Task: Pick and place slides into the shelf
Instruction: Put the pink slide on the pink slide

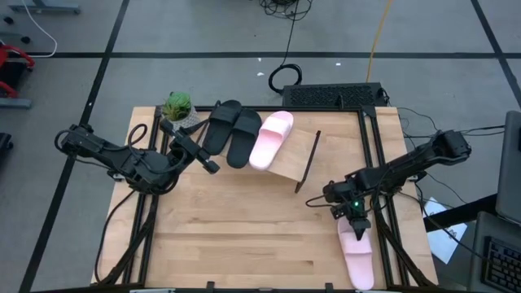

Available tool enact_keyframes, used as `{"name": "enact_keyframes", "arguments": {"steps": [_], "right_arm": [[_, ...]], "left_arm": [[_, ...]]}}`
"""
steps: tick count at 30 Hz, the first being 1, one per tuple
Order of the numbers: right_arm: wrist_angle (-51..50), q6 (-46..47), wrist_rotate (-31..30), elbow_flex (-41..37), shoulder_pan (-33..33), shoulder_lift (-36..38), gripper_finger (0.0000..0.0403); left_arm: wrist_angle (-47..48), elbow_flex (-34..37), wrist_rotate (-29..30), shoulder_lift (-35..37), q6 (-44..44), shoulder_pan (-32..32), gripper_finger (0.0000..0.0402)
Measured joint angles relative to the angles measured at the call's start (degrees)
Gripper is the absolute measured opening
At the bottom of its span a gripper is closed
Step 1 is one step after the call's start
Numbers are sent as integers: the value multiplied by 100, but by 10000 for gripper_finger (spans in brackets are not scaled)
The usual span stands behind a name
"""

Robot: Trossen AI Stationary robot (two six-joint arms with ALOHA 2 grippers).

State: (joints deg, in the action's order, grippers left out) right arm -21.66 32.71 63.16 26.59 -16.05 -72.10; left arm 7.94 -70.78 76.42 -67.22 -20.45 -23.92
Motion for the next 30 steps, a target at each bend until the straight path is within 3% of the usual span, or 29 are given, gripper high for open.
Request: {"name": "enact_keyframes", "arguments": {"steps": [6, 11, 15, 17, 19, 21, 25, 30], "right_arm": [[15, 905, 253, 59, -9, 930, 3], [598, 2778, 440, 408, 121, 2201, 2], [1755, 4584, -687, 620, 334, 2927, 1], [2060, 4984, -1427, 753, 492, 3108, 1], [2006, 5001, -1944, 965, 655, 3136, 1], [1885, 4919, -2073, 1166, 839, 3036, 1], [1397, 4632, -1718, 1856, 1392, 2635, 1], [-350, 3174, -1320, 3383, 2294, 1869, 1]], "left_arm": [[0, 0, -4, 0, -3, 0, 159], [4, 0, -4, 0, -7, 0, 159], [4, 0, -4, 0, -9, 0, 159], [4, 0, -4, 0, -10, -1, 159], [4, 0, -4, 0, -11, 0, 159], [16, 0, -4, 0, -13, 0, 159], [55, 0, -4, 0, -77, 0, 159], [93, 0, -4, 0, -111, -1, 159]]}}
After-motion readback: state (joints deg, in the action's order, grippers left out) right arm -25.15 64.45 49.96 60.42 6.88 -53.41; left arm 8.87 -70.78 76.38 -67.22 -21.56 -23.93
